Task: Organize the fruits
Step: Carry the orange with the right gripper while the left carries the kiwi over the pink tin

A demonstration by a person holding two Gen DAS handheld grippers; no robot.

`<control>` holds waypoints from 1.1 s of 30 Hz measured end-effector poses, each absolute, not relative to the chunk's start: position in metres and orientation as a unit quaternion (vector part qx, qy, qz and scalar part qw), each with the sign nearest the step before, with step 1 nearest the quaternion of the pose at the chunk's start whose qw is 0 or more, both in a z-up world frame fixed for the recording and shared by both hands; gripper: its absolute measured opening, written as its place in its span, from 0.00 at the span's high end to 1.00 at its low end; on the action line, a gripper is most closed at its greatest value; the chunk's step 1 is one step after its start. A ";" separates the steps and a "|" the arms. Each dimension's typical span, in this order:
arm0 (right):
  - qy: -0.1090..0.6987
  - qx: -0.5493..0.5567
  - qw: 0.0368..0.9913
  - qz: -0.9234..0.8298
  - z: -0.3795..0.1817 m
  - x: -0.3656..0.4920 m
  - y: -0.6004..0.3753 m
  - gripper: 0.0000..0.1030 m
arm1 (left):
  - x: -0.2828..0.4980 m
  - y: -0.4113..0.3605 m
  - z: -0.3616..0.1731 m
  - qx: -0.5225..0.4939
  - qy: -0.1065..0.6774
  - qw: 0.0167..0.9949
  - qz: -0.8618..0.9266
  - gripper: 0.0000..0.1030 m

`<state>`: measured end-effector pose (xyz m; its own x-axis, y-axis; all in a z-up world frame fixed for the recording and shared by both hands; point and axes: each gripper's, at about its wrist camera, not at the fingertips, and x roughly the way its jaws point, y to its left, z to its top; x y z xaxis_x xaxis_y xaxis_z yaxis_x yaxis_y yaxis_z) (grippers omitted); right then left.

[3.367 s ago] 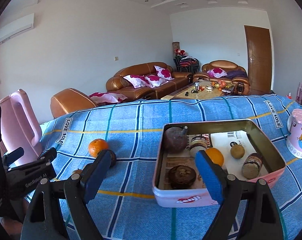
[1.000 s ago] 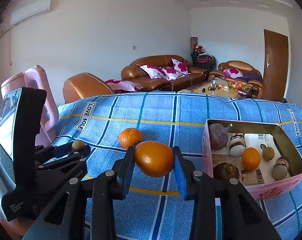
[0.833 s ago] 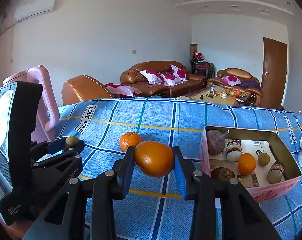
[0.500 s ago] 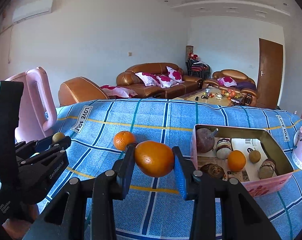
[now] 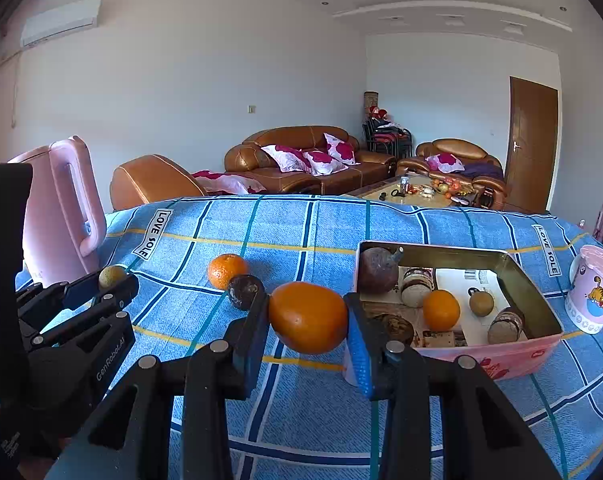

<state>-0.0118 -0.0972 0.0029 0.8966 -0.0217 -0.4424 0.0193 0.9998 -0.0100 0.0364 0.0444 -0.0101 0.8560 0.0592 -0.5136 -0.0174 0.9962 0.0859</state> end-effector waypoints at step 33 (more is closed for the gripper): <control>0.212 -0.014 0.973 -0.088 0.008 -0.018 -0.193 0.62 | 0.027 -0.037 -0.010 0.054 0.273 0.960 -0.040 0.73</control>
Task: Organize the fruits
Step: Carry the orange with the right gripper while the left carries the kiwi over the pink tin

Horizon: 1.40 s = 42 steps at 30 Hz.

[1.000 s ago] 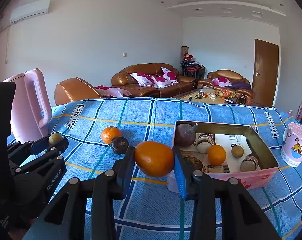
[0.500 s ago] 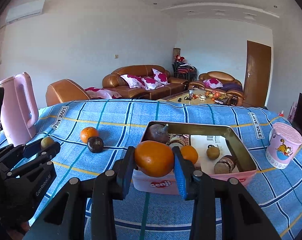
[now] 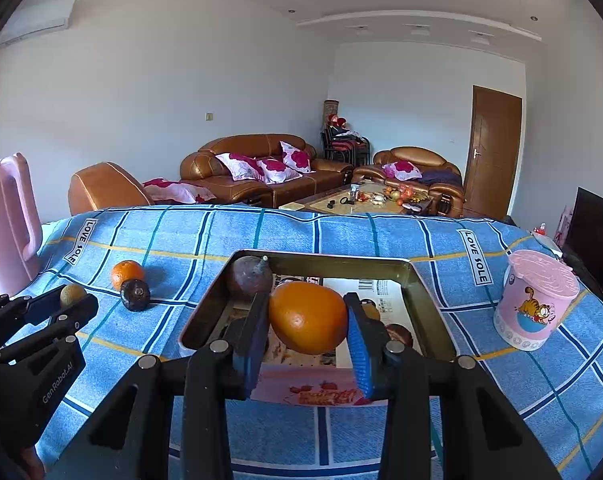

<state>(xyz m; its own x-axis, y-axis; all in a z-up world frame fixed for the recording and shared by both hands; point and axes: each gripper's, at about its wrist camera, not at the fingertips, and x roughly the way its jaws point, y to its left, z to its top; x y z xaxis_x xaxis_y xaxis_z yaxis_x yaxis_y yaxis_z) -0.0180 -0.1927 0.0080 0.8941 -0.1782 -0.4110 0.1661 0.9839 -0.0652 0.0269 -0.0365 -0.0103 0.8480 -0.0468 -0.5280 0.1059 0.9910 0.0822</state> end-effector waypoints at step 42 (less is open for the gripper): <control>0.221 0.019 0.957 -0.186 0.010 0.006 -0.292 0.62 | 0.065 -0.155 -0.006 0.055 0.289 0.945 -0.144 0.73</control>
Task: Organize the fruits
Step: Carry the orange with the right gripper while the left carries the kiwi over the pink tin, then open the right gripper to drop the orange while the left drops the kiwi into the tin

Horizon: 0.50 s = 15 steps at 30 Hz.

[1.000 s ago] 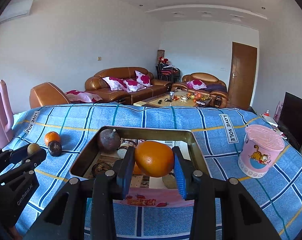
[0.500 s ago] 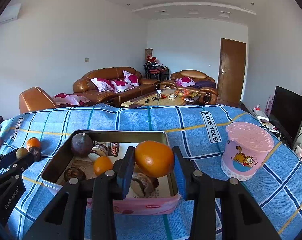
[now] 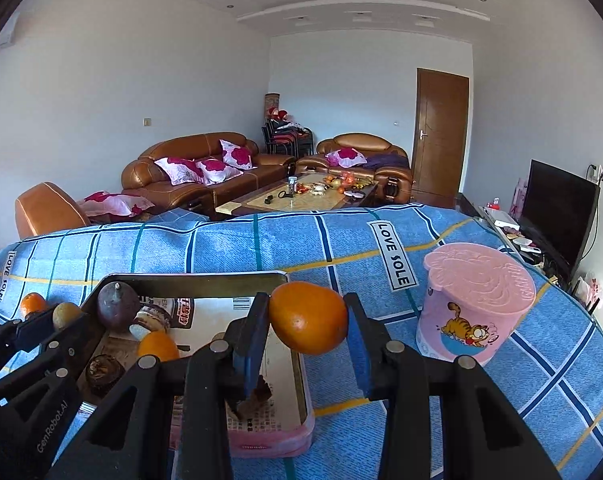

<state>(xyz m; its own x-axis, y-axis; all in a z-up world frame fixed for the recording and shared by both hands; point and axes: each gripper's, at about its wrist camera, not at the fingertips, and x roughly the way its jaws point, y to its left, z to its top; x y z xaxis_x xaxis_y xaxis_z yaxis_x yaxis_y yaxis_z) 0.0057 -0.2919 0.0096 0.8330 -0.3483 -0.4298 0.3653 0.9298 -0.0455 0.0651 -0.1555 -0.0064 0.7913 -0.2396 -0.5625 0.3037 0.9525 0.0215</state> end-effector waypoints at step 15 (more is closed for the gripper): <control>0.271 0.005 0.953 -0.136 0.002 0.049 -0.285 0.61 | 0.091 -0.161 -0.020 0.042 0.340 0.925 -0.163 0.73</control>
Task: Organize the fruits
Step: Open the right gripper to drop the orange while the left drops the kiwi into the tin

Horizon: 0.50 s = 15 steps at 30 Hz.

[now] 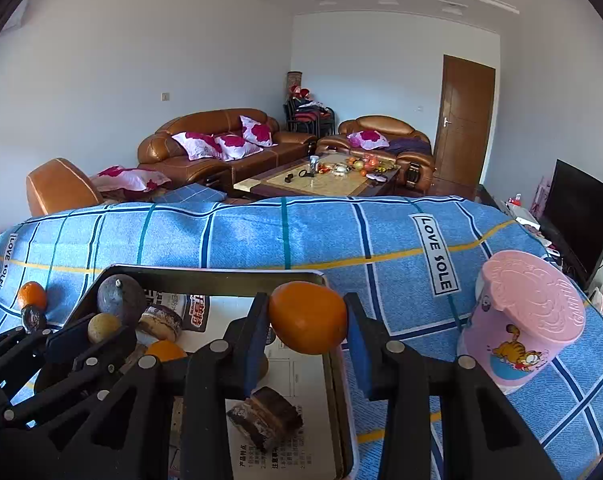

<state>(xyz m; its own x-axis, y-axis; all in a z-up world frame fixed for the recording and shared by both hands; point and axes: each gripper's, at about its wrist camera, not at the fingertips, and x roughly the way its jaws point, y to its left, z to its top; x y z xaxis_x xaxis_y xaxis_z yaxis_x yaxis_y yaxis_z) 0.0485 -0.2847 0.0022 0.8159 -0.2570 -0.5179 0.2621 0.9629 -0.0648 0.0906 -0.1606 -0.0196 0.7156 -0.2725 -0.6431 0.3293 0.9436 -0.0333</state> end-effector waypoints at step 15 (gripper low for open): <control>0.262 0.026 0.961 -0.082 0.001 0.049 -0.282 0.34 | 0.092 -0.160 -0.021 0.039 0.344 0.925 -0.153 0.72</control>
